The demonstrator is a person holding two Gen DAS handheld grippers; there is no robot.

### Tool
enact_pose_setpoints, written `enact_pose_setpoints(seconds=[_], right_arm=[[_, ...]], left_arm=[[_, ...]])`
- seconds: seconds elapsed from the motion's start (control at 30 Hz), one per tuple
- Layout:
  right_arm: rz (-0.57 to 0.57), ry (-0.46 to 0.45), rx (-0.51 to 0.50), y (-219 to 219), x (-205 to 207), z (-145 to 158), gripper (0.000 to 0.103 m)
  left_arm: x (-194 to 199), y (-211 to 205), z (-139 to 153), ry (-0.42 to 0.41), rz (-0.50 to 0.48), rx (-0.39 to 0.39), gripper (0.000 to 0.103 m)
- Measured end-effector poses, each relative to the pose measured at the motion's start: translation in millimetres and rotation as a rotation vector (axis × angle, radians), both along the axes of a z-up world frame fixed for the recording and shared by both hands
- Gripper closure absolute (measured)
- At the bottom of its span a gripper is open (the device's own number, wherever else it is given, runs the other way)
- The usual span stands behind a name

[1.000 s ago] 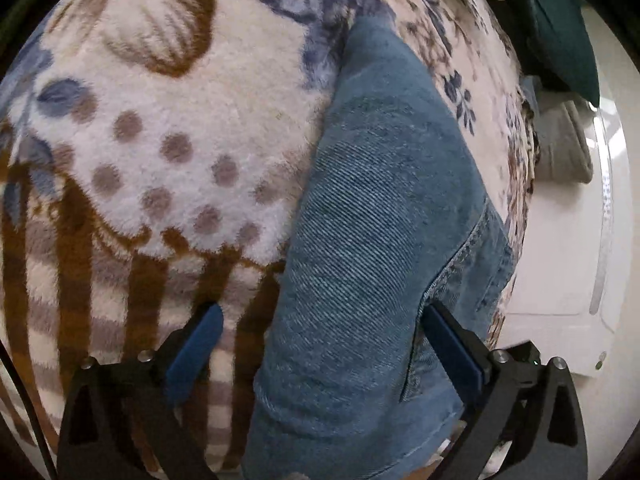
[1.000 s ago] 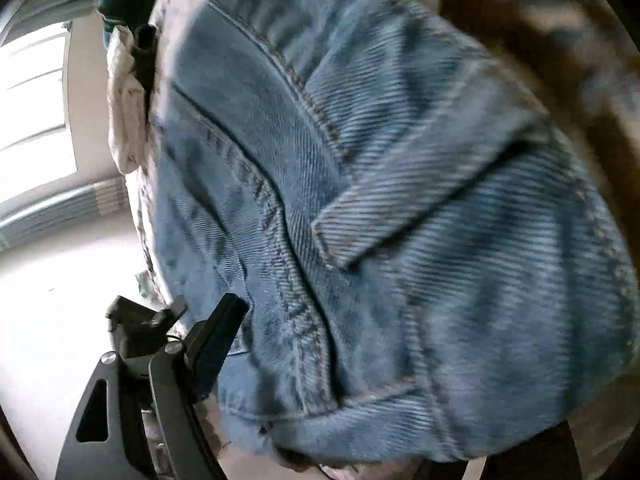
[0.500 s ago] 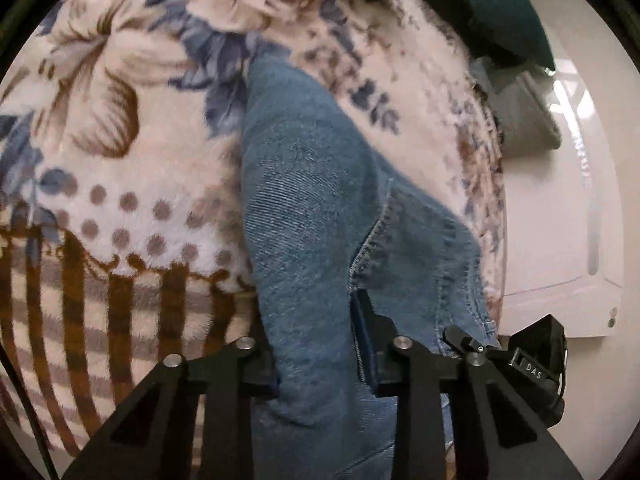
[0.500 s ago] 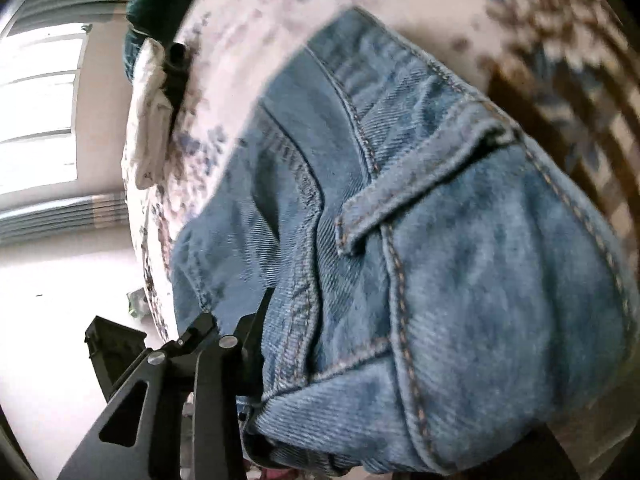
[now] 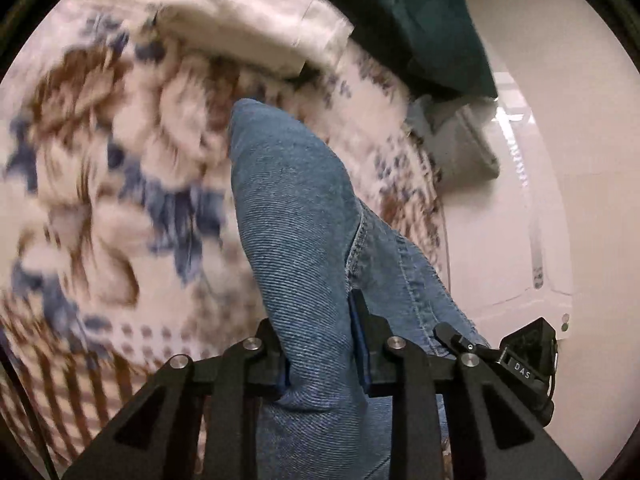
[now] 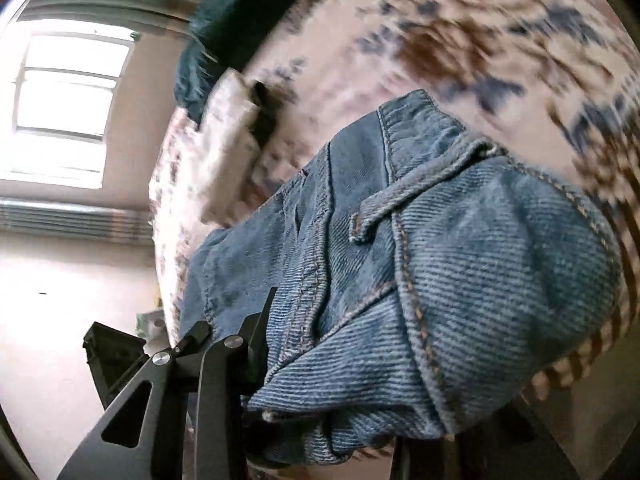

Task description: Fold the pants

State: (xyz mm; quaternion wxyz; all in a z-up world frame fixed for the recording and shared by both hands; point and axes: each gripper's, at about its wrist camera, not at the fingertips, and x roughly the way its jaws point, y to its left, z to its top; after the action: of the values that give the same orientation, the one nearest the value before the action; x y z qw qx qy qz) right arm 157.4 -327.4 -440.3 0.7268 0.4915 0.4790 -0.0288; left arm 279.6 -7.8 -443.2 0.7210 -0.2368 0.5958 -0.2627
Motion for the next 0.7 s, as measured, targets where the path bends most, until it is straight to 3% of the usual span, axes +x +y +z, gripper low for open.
enact_pose_setpoints(seconds=[0.2,0.4,0.57,0.7], right_arm=[[0.012,-0.109,-0.002,16.1,75.8,39.4,0.065],[0.059,-0.214,-0.013,23.4,193.0,57.3,0.065],[0.090,-0.263,-0.028,28.4,313.7,45.4,0.065],[0.114,-0.284,-0.049,31.6,390.2,16.7,0.065]], left_arm=[[69.5,14.3,55.1,-0.095,0.035,-0.003,0.081],[179.5,28.8,81.7,-0.175,0.096,0.005,0.081],[268.9,37.0,72.6,-0.223,0.126,0.024,0.081],[334.7,42.1,44.3,-0.228,0.128,0.018,0.081]])
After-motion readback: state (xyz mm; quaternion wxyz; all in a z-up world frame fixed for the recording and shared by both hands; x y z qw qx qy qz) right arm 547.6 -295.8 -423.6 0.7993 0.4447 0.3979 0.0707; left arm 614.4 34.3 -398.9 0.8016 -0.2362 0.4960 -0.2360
